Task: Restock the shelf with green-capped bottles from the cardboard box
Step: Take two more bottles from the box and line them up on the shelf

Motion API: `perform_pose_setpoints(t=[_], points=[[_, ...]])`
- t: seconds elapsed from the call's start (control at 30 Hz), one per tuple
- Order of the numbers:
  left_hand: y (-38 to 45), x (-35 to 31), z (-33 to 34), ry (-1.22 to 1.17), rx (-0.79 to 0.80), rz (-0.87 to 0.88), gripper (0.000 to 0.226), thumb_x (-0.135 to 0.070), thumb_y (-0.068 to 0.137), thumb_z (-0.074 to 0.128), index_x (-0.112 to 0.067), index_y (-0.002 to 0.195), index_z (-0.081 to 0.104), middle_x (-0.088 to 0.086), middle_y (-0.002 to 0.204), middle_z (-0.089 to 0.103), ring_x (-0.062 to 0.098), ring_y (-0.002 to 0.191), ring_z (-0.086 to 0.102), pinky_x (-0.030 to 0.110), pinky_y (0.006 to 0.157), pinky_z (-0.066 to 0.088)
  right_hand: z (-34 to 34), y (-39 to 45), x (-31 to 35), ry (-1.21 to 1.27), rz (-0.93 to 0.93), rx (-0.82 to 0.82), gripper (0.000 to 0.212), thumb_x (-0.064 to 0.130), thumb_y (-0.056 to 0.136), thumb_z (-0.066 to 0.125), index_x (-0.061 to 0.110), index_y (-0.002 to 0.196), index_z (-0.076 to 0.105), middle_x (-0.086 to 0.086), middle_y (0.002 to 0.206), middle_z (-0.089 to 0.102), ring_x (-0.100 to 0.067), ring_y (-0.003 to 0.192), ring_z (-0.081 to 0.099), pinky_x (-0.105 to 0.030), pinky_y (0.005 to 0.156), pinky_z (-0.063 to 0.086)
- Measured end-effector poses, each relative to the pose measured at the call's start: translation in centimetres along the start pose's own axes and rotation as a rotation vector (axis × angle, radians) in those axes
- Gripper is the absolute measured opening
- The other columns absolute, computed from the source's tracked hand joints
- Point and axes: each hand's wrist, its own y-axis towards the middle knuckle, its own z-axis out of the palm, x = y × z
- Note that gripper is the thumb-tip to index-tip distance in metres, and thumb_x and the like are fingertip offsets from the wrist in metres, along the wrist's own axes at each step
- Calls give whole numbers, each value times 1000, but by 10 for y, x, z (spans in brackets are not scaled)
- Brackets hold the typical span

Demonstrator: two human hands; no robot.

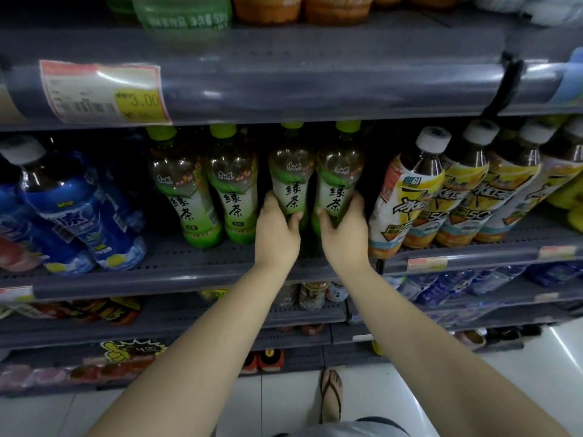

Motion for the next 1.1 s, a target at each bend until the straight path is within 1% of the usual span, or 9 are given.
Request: perform_pose_setpoints(t=[0.3, 0.47, 0.67, 0.73, 0.8, 0.87, 0.93, 1.0, 1.1], points=[[26, 8, 12, 61, -38, -11, 36, -18, 92, 58, -3, 123, 45, 17, 114, 63, 31, 104, 60, 24, 78, 41, 17, 24, -13, -39, 24, 45, 57, 26, 93, 56, 1, 139, 32, -16, 118, 62, -30, 102, 63, -24, 76, 44], [28, 8, 16, 32, -42, -10, 36, -15, 93, 55, -3, 125, 43, 17, 120, 60, 31, 111, 57, 24, 84, 39, 20, 27, -14, -6, 35, 58, 56, 25, 93, 56, 3, 139, 32, -14, 121, 61, -28, 105, 62, -20, 75, 40], [27, 3, 18, 31, -32, -17, 42, -14, 95, 52, -5, 133, 38, 17, 130, 54, 30, 120, 52, 27, 95, 38, 15, 29, -11, -16, 55, 101, 55, 26, 94, 56, 4, 138, 33, -15, 123, 61, -29, 107, 61, -21, 76, 40], [26, 0, 17, 35, -20, -41, 45, -16, 95, 51, -5, 136, 35, 17, 133, 52, 31, 123, 50, 32, 99, 38, 12, 28, -7, -48, 58, 128, 54, 26, 93, 57, 2, 136, 35, -16, 122, 61, -30, 107, 61, -24, 78, 43], [23, -4, 15, 43, -12, -67, 48, -18, 95, 52, -4, 138, 34, 19, 135, 50, 32, 124, 48, 35, 101, 38, 8, 24, -3, -69, 59, 150, 56, 29, 92, 58, -1, 134, 36, -19, 121, 61, -32, 108, 61, -31, 85, 49], [17, -8, 11, 43, -19, -46, 52, -19, 95, 53, -4, 140, 33, 18, 137, 49, 31, 128, 46, 33, 105, 36, 1, 16, -2, -51, 47, 157, 55, 29, 92, 60, -3, 131, 40, -20, 120, 63, -31, 109, 61, -33, 88, 49], [2, -11, 3, -12, -21, -1, 55, -17, 94, 54, -7, 143, 30, 13, 142, 46, 26, 132, 42, 27, 108, 31, -8, 3, 0, 17, 30, 199, 47, 27, 92, 60, 0, 128, 46, -15, 119, 64, -27, 111, 60, -24, 86, 46], [-19, -9, -10, -57, -22, 40, 57, -17, 95, 53, -8, 146, 28, 10, 145, 43, 21, 134, 40, 25, 109, 29, -18, -12, 3, 104, 48, 254, 47, 28, 92, 60, 4, 131, 47, -6, 124, 61, -20, 117, 57, -21, 91, 43], [-55, 8, -39, -71, -37, 120, 49, -20, 95, 54, -12, 140, 38, 5, 133, 53, 14, 120, 52, 28, 102, 41, -31, -36, 15, 199, 57, 297, 46, 36, 91, 59, 14, 130, 47, 11, 117, 58, -4, 111, 57, -20, 94, 44]])
